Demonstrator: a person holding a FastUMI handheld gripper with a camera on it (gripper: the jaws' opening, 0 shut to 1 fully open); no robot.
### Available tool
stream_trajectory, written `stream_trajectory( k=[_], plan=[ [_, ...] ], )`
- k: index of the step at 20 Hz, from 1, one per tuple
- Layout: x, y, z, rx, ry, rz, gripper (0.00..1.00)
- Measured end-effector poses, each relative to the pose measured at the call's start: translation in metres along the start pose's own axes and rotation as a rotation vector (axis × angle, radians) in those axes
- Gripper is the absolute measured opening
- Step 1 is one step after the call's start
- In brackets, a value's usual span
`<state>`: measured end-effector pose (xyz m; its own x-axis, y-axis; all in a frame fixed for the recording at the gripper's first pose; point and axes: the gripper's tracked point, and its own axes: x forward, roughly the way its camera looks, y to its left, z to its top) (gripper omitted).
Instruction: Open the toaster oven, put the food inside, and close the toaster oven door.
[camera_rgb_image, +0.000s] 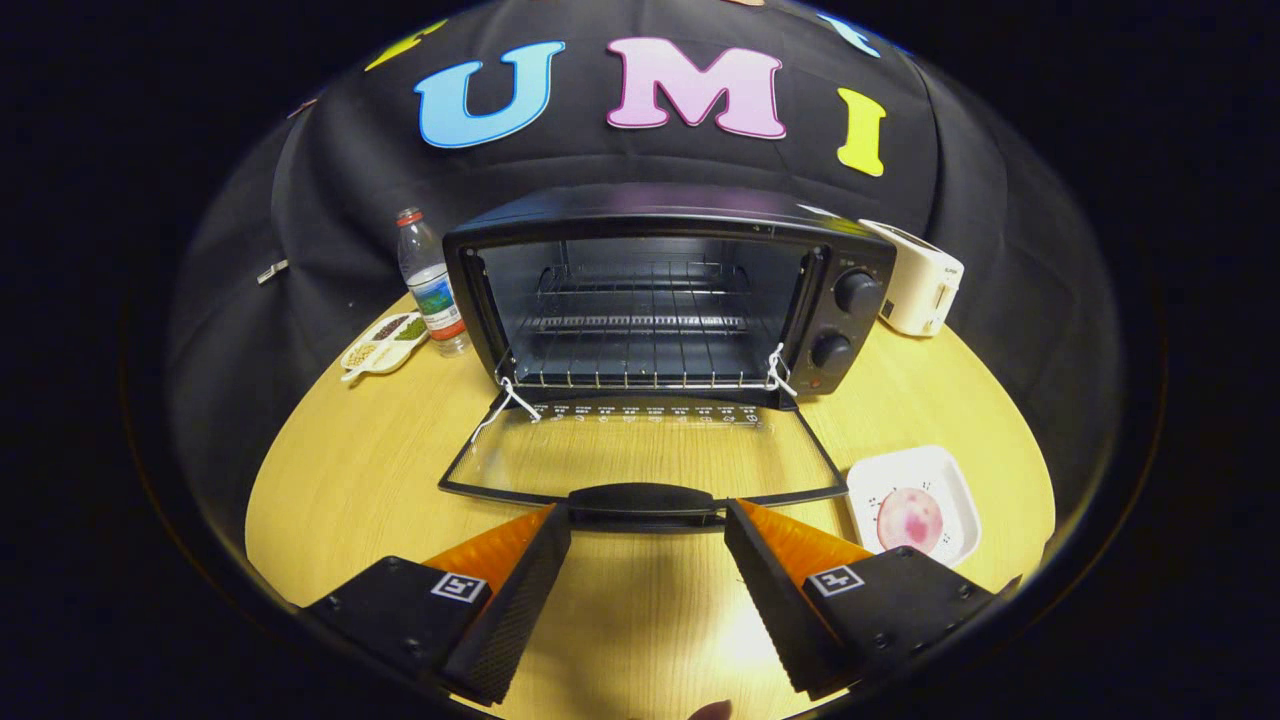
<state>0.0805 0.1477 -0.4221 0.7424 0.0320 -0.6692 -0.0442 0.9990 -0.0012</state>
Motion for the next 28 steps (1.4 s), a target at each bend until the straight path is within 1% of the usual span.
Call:
stream_trajectory(
  k=[4,7,12,16,20,23,25,28],
  plan=[
    [-0.024,-0.012,0.002,0.017,0.002,0.037,1.00],
    [-0.046,-0.035,0.013,0.015,0.017,0.076,1.00],
    [-0.075,-0.102,0.016,-0.041,0.141,0.089,1.00],
    [-0.085,-0.154,0.015,0.020,0.266,0.107,1.00],
    [-0.072,-0.219,0.006,0.029,0.394,0.086,1.00],
    [-0.052,-0.258,-0.007,0.075,0.489,0.072,1.00],
    [-0.035,-0.280,-0.014,0.104,0.541,0.060,1.00],
    [-0.010,-0.301,-0.022,0.143,0.603,0.060,0.99]
  ],
)
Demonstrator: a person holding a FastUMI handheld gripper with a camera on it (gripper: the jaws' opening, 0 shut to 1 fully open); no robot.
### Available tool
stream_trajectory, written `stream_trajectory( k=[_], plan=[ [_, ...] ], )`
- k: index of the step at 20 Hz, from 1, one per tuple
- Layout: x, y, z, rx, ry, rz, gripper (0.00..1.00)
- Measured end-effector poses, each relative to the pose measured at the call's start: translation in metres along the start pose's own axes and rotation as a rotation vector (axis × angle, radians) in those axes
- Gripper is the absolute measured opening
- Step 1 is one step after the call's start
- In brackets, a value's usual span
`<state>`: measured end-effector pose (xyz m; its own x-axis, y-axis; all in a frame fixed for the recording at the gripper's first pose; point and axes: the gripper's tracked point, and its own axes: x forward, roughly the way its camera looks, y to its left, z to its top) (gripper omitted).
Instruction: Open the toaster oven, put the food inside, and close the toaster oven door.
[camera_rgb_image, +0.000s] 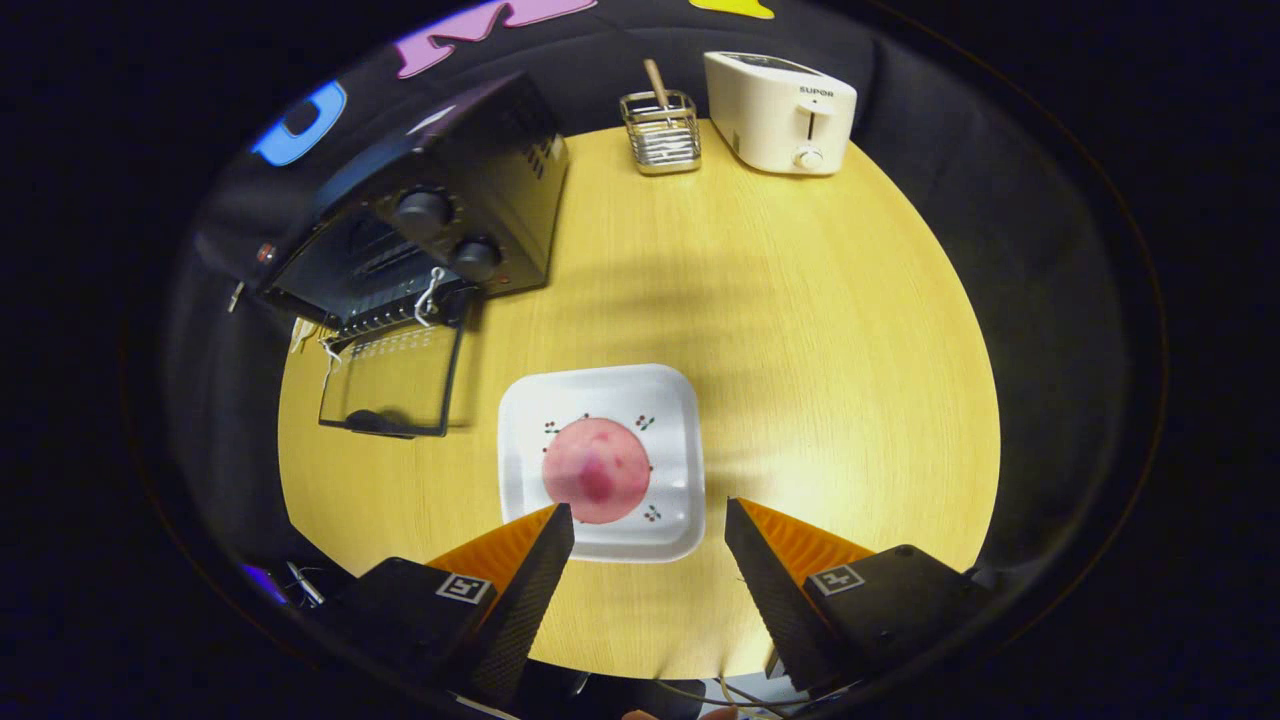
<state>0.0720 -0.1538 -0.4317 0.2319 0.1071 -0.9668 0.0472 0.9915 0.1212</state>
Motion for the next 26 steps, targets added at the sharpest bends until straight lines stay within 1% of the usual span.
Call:
stream_trajectory(
  k=[2,4,6,7,8,9,10,12,13,14,15,16,17,21,24,26],
  plan=[
    [0.015,-0.009,0.003,0.002,0.037,0.002,0.99],
    [0.029,-0.014,0.004,-0.028,0.078,0.008,0.99],
    [0.042,-0.017,0.005,-0.050,0.102,0.012,0.95],
    [0.048,-0.017,0.006,-0.051,0.108,0.015,0.91],
    [0.054,-0.017,0.007,-0.052,0.109,0.015,0.80],
    [0.060,-0.015,0.007,-0.051,0.116,0.019,0.73],
    [0.062,-0.014,0.005,-0.055,0.129,0.025,0.55],
    [0.066,-0.022,0.003,-0.068,0.155,0.019,0.27],
    [0.064,-0.022,0.003,-0.061,0.160,0.036,0.14],
    [0.061,-0.020,0.006,-0.059,0.151,0.063,0.11],
    [0.064,-0.020,0.001,-0.042,0.158,0.086,0.11],
    [0.062,-0.020,0.003,-0.009,0.153,0.112,0.05],
    [0.062,-0.020,0.002,0.031,0.154,0.137,0.05],
    [0.050,-0.012,-0.004,0.182,0.135,0.286,0.05],
    [0.037,-0.011,-0.012,0.292,0.110,0.357,0.05],
    [0.032,-0.008,-0.016,0.345,0.088,0.384,0.05]
  ],
)
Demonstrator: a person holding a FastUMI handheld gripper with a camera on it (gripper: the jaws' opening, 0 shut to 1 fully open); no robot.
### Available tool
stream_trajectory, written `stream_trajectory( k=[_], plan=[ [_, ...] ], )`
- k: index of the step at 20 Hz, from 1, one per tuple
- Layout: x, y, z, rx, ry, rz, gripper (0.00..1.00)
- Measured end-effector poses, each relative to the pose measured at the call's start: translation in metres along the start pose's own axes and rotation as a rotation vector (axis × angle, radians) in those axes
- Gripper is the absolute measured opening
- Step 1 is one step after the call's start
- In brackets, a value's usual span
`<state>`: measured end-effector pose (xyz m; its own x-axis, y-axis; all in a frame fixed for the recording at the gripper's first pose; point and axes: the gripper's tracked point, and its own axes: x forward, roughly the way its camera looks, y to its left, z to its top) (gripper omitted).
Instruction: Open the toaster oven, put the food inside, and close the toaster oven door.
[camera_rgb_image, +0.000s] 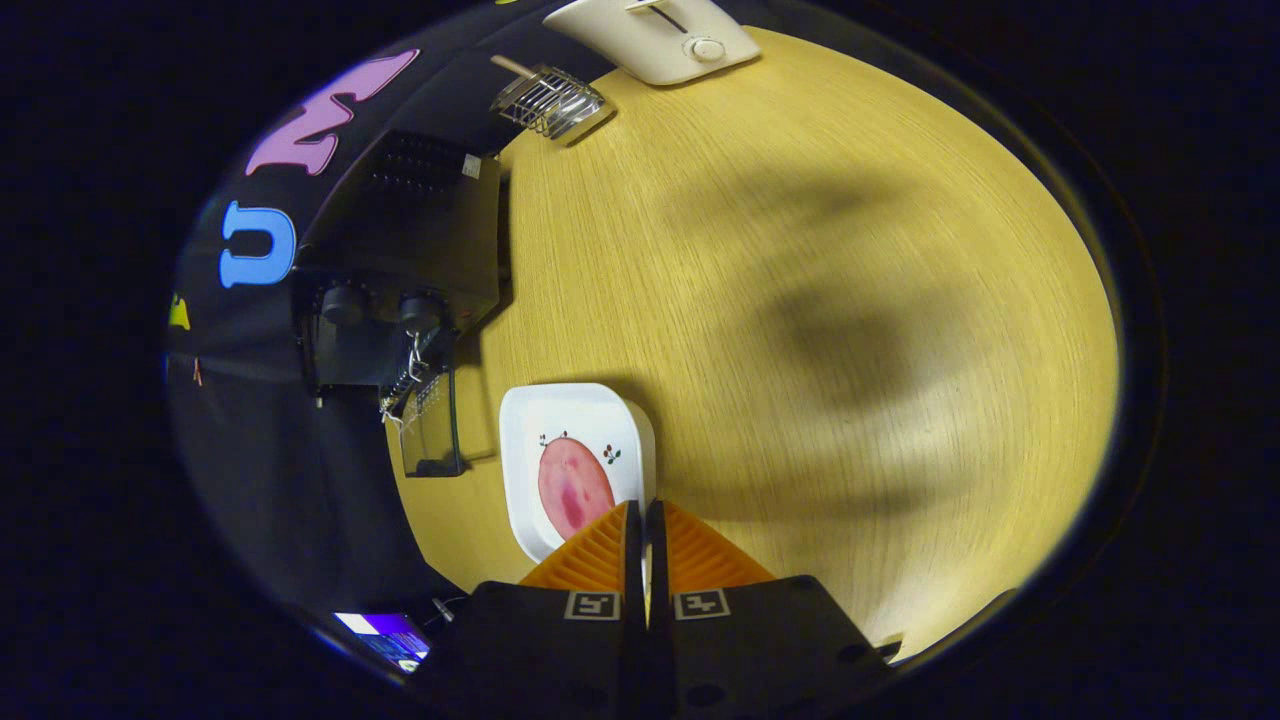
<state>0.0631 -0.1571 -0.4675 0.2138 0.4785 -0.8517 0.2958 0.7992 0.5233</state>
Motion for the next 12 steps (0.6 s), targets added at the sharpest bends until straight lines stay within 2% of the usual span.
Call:
stream_trajectory(
  k=[5,12],
  plan=[
    [-0.017,0.022,-0.023,0.133,-0.072,0.094,0.05],
    [-0.026,0.081,-0.083,0.329,-0.178,0.115,0.05]
  ],
)
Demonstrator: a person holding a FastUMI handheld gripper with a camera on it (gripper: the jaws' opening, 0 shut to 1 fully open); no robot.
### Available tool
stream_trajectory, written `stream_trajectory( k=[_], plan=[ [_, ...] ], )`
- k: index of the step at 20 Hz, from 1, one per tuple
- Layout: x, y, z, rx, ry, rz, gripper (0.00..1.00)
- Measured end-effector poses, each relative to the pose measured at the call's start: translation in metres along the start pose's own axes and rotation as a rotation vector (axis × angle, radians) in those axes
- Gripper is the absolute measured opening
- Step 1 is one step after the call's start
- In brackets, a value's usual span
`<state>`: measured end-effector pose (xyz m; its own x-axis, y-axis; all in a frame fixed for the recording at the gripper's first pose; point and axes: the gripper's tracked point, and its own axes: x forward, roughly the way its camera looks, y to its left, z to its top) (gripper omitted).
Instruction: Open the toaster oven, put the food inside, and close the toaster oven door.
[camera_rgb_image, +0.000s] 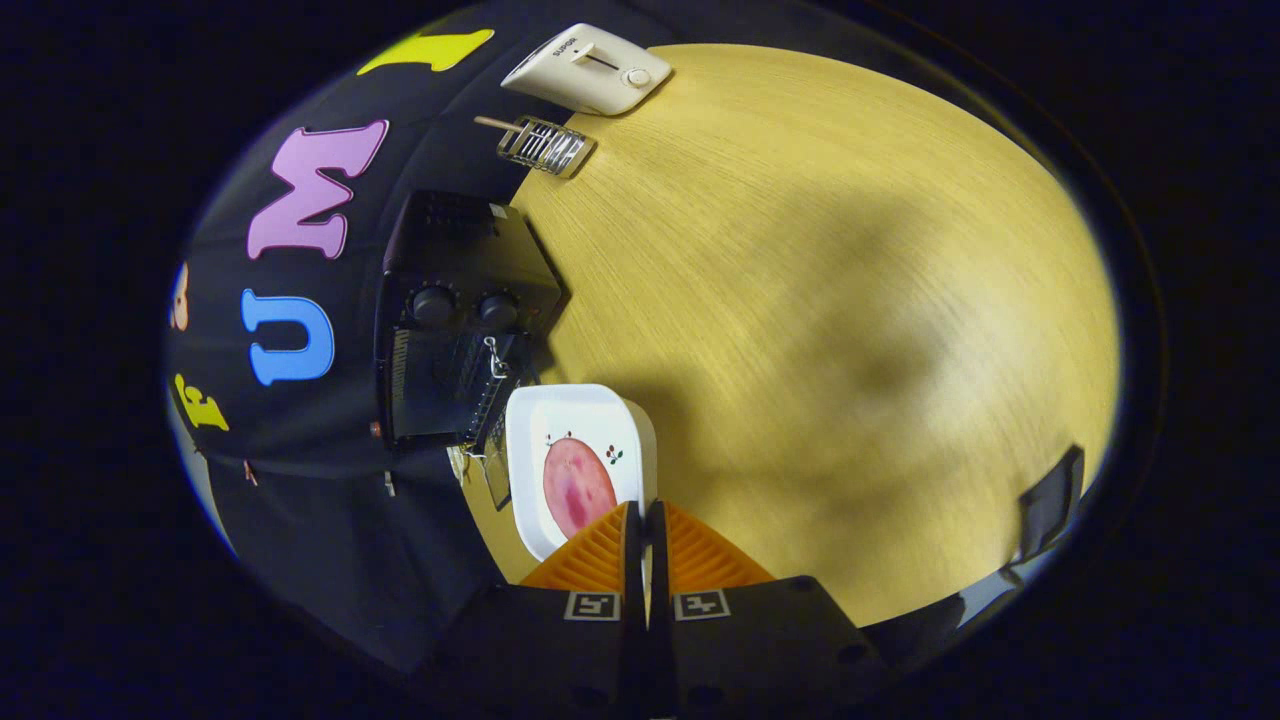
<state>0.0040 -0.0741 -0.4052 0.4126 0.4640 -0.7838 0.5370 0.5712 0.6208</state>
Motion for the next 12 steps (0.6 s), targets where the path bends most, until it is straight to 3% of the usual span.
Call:
stream_trajectory(
  k=[5,12],
  plan=[
    [0.028,0.056,-0.056,0.148,-0.051,0.072,0.05],
    [0.090,0.118,-0.054,0.344,-0.253,0.091,0.05]
  ],
)
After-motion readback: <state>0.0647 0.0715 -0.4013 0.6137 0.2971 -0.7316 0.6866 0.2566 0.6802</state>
